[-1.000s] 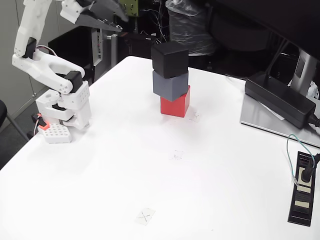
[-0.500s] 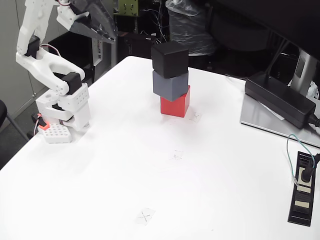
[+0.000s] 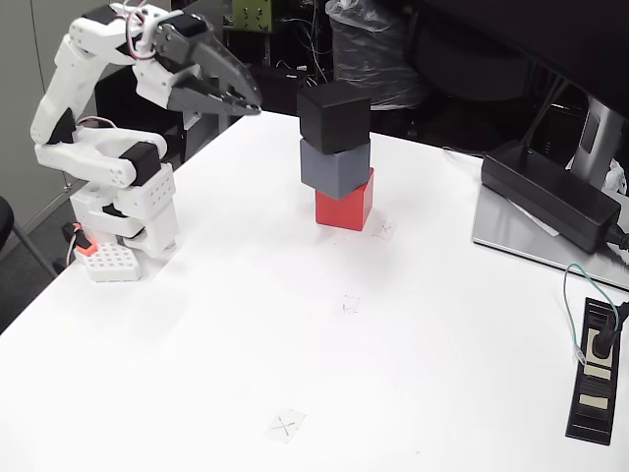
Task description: Stack the three blocks in an ordered color.
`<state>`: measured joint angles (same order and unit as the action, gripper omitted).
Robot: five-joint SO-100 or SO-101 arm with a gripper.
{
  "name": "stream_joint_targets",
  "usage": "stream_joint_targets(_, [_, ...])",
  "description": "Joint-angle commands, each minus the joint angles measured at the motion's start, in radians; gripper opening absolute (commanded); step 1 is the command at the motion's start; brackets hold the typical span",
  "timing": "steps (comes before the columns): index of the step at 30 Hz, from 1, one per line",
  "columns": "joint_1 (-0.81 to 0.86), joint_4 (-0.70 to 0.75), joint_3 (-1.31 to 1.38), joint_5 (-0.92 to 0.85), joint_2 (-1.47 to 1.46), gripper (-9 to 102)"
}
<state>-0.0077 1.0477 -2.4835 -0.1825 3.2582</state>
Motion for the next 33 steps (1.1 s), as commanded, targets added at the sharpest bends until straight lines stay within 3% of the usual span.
stream_joint_targets(1, [0.0, -0.126, -0.176, 0.009, 0.032, 0])
stream_joint_targets(7, [0.0, -0.328, -0.402, 0.015, 0.074, -1])
stream_joint_targets(15, [0.0, -0.477, -0.569, 0.222, 0.072, -1])
stream_joint_targets(33, [-0.054, -0.485, -0.606, 0.318, 0.061, -1])
